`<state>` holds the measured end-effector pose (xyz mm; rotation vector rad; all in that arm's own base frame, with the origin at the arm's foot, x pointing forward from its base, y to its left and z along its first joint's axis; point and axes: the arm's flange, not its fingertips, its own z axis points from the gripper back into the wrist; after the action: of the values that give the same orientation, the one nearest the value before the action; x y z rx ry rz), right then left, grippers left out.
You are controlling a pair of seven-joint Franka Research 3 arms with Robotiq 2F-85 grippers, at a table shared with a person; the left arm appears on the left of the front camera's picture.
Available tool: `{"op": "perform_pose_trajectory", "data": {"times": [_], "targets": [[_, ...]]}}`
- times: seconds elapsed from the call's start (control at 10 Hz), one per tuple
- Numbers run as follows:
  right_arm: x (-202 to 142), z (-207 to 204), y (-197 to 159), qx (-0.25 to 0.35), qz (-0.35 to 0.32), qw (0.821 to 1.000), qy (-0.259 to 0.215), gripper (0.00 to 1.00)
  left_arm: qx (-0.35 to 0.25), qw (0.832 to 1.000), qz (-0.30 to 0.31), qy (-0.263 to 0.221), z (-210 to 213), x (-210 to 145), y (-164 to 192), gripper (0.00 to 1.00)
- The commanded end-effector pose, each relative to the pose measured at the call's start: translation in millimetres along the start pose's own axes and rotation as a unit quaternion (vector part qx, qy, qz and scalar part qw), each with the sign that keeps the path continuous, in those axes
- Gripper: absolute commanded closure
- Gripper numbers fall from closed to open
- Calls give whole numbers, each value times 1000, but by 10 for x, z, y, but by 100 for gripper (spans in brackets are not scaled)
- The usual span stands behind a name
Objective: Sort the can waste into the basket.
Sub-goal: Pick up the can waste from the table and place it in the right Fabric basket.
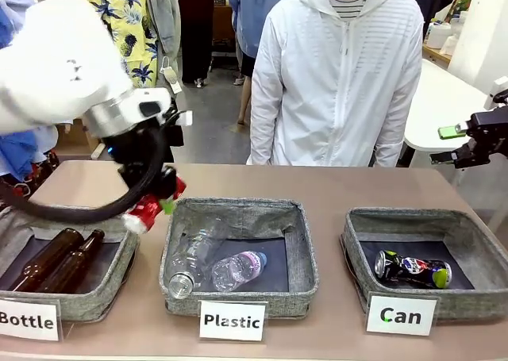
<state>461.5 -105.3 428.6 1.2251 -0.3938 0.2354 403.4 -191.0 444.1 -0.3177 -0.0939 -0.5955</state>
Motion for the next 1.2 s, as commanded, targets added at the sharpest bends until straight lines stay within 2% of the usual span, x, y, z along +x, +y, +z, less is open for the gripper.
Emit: {"op": "perform_pose_trajectory", "data": {"times": [0.0,0.3,0.4,0.5,0.6,0.8,0.9,1.0,1.1], "targets": [[6,18,13,3,10,1000,2,0,5,1000,8,6,61,260,-58,84],[6,18,13,3,10,1000,2,0,5,1000,8,6,61,260,-58,84],[0,-2,-1,0,0,1000,0,0,0,1000,1,-3,25,129,-39,78],[-12,192,285,-40,34,995,79,0,46,996,-25,-69,151,420,-701,78],[-52,412,455,-73,29,990,121,0,94,985,-84,-115,339,692,-1370,78],[-303,965,639,-106,48,984,134,0,144,950,-233,-149,423,1260,-2515,78],[-544,1246,675,-115,36,985,121,0,131,929,-314,-146,237,1612,-3017,78],[-795,1424,689,-139,15,982,127,0,141,910,-363,-138,1,1979,-3325,78],[-1008,1567,698,-142,32,983,111,0,153,891,-404,-137,-240,2341,-3536,78]]}}
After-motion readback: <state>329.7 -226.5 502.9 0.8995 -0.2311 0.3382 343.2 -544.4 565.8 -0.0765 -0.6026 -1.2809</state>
